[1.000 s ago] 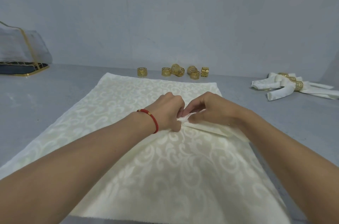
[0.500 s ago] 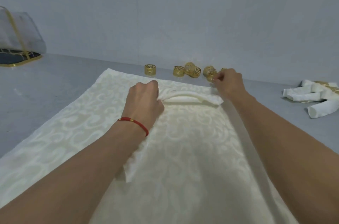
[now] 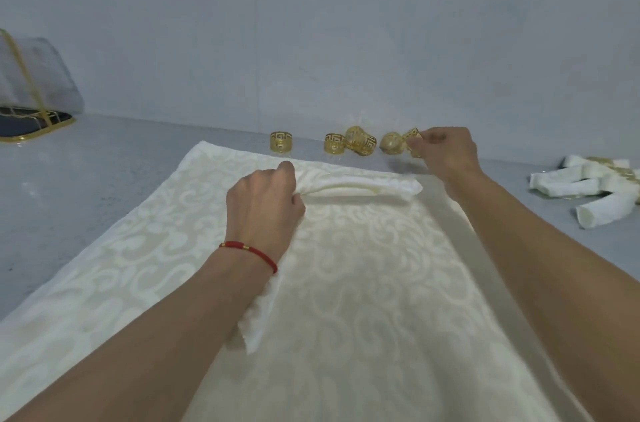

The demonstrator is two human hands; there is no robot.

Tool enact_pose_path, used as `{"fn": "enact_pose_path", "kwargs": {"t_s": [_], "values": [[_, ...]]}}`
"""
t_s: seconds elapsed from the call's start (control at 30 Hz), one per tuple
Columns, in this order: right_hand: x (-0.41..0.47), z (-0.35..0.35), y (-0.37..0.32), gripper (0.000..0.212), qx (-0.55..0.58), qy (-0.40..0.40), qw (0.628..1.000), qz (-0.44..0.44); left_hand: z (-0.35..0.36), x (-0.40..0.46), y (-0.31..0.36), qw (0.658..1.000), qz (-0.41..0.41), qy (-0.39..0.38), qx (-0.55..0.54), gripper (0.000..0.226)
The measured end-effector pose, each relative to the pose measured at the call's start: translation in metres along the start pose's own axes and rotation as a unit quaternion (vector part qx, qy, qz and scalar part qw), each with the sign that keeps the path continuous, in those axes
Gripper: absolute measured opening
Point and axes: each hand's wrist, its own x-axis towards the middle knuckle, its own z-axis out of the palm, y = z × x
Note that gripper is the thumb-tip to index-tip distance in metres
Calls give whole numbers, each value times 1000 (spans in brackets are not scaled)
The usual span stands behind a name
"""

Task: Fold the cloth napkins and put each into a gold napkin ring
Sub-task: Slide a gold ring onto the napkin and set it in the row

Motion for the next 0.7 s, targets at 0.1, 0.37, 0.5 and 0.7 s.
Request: {"fn": "enact_pose_path", "kwargs": {"t_s": [0.1, 0.37, 0.5, 0.7], "values": [[-40, -36, -5, 17, 144, 35, 988, 43, -2, -1, -1, 999, 5, 16, -28, 11], [-143, -81, -2, 52, 284, -40, 947, 142, -13, -6, 5, 998, 34, 16, -43, 16], [-150, -71, -2, 57, 276, -43, 952, 124, -15, -8, 12, 997, 47, 17, -59, 18], [-153, -73, 1, 54, 261, -126, 951, 107, -14, -13, 17, 990, 80, 7, -114, 17]]}}
